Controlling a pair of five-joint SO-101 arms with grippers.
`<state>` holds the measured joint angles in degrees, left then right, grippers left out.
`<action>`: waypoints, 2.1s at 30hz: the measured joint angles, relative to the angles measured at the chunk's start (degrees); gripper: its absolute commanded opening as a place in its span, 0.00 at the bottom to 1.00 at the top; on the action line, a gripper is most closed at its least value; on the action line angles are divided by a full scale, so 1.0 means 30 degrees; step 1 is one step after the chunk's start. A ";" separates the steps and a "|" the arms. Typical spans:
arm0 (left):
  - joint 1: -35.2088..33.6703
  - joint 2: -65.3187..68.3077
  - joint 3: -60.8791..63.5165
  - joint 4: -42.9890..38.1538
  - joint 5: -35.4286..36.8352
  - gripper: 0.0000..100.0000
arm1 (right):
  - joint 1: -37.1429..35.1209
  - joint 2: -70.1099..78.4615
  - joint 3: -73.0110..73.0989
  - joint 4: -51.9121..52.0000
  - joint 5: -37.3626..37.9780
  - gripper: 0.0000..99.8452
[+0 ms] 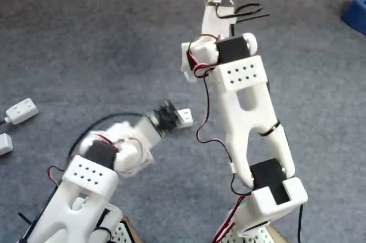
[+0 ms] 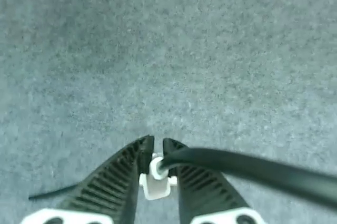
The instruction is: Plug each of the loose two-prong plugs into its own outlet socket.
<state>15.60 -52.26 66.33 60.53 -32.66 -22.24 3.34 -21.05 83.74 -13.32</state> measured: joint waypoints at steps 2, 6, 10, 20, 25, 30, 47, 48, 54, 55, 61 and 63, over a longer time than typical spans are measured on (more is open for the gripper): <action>-0.0029 0.0029 0.0410 -0.0791 -0.0264 0.22 | -0.0352 0.0000 -0.0088 0.0821 0.0088 0.01; 0.0205 0.0029 0.0615 -0.0967 -0.1348 0.22 | -0.1729 0.0000 -0.0117 0.1788 0.0147 0.01; -0.0615 -0.0205 0.0615 -0.2696 0.0059 0.22 | -0.2081 0.0000 -0.0117 0.1846 0.0293 0.01; -0.5304 -0.6300 0.1582 -0.8117 0.7678 0.27 | -0.0938 0.2989 0.2022 0.0469 -0.0029 0.01; -0.5304 -0.9612 0.2667 -0.8791 0.8381 0.27 | -0.0938 0.3106 0.2022 0.0410 -0.0088 0.01; -0.4659 -1.2689 0.3604 -0.8850 0.7941 0.32 | -0.1084 0.3106 0.1993 0.0381 -0.1641 0.01; -0.3516 -0.4777 0.3429 -1.4418 0.9407 0.35 | -0.3136 0.3106 -0.5919 0.4777 -0.2462 0.01; -0.3516 -0.3985 0.3018 -1.4711 0.9407 0.35 | -0.3253 0.3106 -0.5949 0.4777 -0.2462 0.01; -0.3429 0.0000 0.0762 -1.5414 0.9407 0.35 | -0.3341 0.3077 -0.6154 0.4747 -0.2462 0.01; -0.3429 0.0352 0.0586 -1.5473 0.9407 0.35 | -0.3341 0.3077 -0.6183 0.4747 -0.2462 0.01; -0.3429 0.0967 0.0234 -1.5473 0.9436 0.35 | -0.3370 0.3077 -0.6183 0.4747 -0.2462 0.01; -0.3429 0.0996 0.0234 -1.5590 0.9436 0.35 | -0.3370 0.3077 -0.6183 0.4952 -0.2462 0.01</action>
<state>5.32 -49.27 67.03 13.76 -4.35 -32.35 12.57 -39.60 98.59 -20.70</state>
